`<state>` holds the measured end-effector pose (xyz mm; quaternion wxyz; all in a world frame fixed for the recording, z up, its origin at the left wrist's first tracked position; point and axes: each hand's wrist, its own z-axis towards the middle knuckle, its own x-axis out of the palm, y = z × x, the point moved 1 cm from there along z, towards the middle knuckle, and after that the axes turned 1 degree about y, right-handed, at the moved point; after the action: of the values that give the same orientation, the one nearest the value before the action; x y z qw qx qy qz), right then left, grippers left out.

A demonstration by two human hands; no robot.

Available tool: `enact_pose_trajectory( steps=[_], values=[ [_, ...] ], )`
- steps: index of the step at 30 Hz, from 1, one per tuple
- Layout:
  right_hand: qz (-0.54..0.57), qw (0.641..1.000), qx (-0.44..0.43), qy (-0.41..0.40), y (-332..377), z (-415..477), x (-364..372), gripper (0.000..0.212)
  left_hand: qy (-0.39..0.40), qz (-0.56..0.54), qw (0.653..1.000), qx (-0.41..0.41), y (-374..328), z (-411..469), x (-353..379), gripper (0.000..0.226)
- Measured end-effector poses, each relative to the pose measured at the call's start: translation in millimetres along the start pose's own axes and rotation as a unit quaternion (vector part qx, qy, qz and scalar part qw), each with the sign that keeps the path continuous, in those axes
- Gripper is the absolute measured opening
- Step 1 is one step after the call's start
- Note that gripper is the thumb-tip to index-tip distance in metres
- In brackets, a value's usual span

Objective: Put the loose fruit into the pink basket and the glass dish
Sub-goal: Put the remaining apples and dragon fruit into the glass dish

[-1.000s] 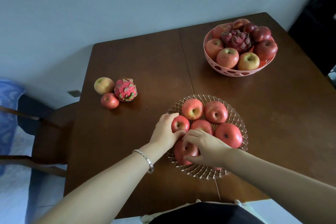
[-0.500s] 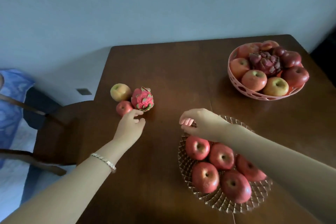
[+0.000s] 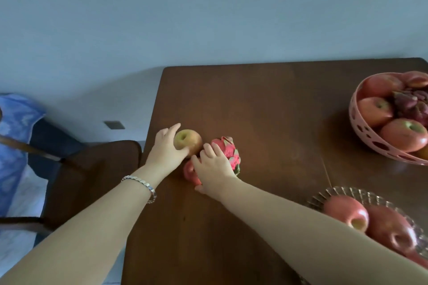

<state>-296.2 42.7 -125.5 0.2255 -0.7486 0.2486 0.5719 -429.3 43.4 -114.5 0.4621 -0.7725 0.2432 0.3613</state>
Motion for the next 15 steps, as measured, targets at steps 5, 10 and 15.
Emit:
enact_pose_trajectory(
  steps=[5,10,15],
  values=[
    [0.012,1.0,-0.015,-0.015,2,7,12,0.071,0.049,-0.014,0.999,0.0,7,14,16,0.065],
    [0.133,0.982,-0.004,-0.137,-3,-19,19,0.074,0.015,-0.053,0.998,-0.009,9,14,25,0.066],
    [0.36,0.908,0.116,-0.179,-18,-75,9,0.068,-0.036,-0.093,0.992,-0.073,6,-17,26,0.077]
  ],
)
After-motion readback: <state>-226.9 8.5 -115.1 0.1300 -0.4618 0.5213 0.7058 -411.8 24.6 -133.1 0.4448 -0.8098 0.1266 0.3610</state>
